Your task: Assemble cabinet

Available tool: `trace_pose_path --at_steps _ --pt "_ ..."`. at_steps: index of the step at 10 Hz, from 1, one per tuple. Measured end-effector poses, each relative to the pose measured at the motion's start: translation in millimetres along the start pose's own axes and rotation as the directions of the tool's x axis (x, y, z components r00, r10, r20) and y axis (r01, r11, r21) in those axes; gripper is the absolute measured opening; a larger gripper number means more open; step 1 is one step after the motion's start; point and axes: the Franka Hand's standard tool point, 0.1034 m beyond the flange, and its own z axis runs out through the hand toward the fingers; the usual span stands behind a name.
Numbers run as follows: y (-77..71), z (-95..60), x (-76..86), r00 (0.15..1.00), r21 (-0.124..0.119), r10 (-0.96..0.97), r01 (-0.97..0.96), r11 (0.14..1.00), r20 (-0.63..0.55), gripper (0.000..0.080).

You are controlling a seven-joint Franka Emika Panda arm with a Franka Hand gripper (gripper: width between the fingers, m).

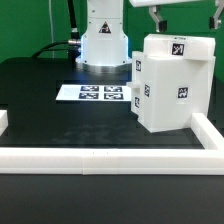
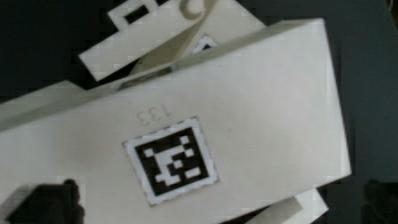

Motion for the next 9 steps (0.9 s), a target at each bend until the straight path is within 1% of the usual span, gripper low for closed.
trace_pose_path --at_steps 1,2,3,4,6,7,8,9 --pt "1.3 -0.1 1.6 0.987 0.000 -0.160 0.160 0.987 -0.001 0.0797" --pt "0.7 0.0 2.8 0.966 0.000 -0.259 0.259 0.966 -0.001 0.0797" --pt "0.3 0.6 3.6 0.933 -0.001 -0.359 0.359 0.933 -0.001 0.0797" --pt "-0.1 1.3 4.0 0.883 -0.002 -0.470 0.470 0.883 0.000 0.0797" --pt "-1.5 2.5 3.2 0.799 -0.002 -0.602 0.602 0.799 0.002 0.0797" --pt "-3.0 2.9 2.6 0.765 -0.009 -0.644 0.644 0.765 -0.002 0.0797" --pt "-4.5 3.8 1.7 0.731 -0.026 -0.683 0.682 0.731 -0.009 0.0797" --pt "-3.2 4.0 2.4 0.661 -0.026 -0.751 0.750 0.660 -0.005 0.0797"
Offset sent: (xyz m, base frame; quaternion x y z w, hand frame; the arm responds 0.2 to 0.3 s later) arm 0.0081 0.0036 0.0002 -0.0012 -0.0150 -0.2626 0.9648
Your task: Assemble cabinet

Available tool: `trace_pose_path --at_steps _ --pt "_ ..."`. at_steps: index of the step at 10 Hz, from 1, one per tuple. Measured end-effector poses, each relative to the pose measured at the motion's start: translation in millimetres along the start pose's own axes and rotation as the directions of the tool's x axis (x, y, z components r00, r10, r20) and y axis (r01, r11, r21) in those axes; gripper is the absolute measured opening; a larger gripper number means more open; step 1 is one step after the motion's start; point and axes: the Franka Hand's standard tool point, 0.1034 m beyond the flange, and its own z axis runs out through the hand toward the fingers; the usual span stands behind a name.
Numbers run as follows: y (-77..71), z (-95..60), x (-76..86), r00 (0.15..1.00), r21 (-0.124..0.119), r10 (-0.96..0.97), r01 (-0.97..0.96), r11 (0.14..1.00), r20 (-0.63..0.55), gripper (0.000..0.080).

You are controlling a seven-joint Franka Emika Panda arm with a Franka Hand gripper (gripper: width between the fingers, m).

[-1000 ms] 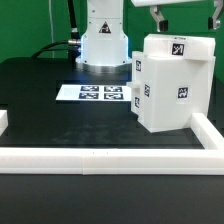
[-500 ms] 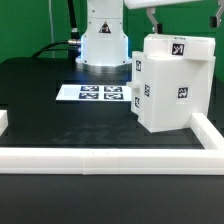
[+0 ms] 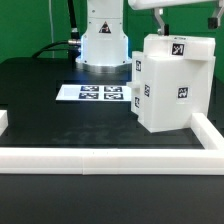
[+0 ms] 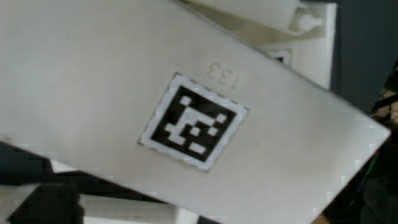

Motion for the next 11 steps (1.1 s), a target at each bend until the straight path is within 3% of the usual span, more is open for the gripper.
trace_pose_path --at_steps 2,4,6,11 --pt "0.6 0.4 -0.2 0.996 0.000 -0.093 0.093 0.996 0.001 0.0797" --pt "-0.2 3.3 -2.5 0.950 0.004 -0.311 0.311 0.950 0.013 0.0797" --pt "-1.3 6.3 -5.8 0.866 0.025 -0.499 0.498 0.867 0.044 0.0797" --pt "3.1 17.3 -11.2 0.630 0.045 -0.775 0.774 0.632 0.055 0.0797"
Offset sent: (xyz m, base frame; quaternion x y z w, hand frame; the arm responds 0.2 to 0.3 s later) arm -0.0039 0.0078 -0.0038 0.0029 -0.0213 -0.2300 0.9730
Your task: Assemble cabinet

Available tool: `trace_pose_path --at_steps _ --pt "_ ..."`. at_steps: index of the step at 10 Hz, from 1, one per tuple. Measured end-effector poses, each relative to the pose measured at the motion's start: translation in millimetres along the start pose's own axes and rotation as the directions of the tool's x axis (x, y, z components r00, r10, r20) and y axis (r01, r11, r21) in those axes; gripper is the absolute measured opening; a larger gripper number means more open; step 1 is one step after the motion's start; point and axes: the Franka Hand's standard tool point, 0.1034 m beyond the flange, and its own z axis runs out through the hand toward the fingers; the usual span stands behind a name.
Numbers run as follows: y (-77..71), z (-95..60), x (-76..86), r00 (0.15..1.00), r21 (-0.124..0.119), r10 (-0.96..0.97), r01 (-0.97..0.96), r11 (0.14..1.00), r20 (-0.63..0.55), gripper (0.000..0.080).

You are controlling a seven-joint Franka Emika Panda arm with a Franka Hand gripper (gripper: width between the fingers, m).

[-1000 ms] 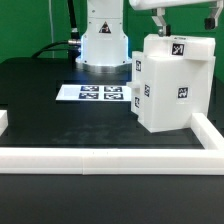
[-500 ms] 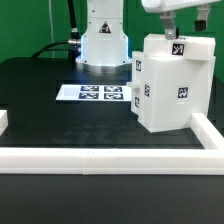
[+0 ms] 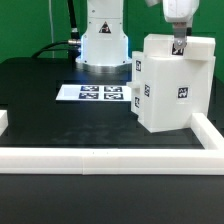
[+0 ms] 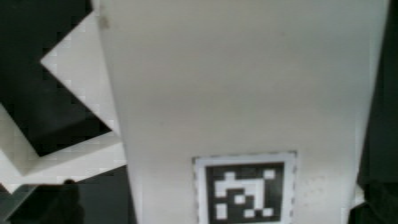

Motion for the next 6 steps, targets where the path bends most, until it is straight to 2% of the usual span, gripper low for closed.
trace_pose_path --at_steps 3,5,6 --pt "-1.2 3.4 -2.5 1.000 -0.006 0.012 -0.012 1.000 -0.001 0.0797" --pt "-1.0 3.3 -2.6 1.000 -0.006 0.014 -0.014 1.000 -0.001 0.0555" --pt "-0.9 3.3 -2.8 1.000 -0.006 0.014 -0.014 1.000 -0.001 0.0557"
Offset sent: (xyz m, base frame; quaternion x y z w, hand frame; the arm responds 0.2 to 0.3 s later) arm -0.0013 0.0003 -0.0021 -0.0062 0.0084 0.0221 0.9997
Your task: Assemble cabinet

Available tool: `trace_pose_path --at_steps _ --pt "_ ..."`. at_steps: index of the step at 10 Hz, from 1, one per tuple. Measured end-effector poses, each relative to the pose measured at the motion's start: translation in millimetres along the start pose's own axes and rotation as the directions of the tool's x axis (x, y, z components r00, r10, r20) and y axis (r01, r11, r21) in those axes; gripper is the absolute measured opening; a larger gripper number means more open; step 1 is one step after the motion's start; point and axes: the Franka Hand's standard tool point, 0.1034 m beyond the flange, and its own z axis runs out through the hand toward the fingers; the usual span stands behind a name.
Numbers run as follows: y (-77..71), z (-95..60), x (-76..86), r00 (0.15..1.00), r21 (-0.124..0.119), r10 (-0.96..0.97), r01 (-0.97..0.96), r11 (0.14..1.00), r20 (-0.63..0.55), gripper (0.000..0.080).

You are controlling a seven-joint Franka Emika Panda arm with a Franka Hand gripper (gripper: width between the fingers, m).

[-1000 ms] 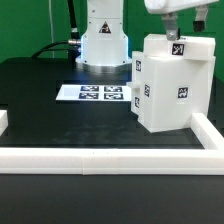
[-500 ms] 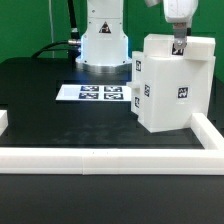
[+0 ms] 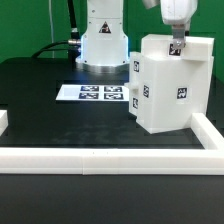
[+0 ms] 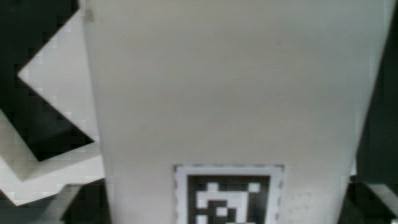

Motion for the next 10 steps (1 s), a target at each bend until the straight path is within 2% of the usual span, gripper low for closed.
trace_pose_path --at_steps 3,7,10 --pt "0.4 -0.1 -0.4 0.999 0.000 0.032 -0.032 0.999 0.000 0.0557" --pt "1.2 -0.6 -0.5 0.957 -0.001 0.290 -0.290 0.957 -0.001 0.0558" --pt "2.0 -1.2 -0.6 0.864 -0.002 0.504 -0.504 0.864 -0.003 0.0558"
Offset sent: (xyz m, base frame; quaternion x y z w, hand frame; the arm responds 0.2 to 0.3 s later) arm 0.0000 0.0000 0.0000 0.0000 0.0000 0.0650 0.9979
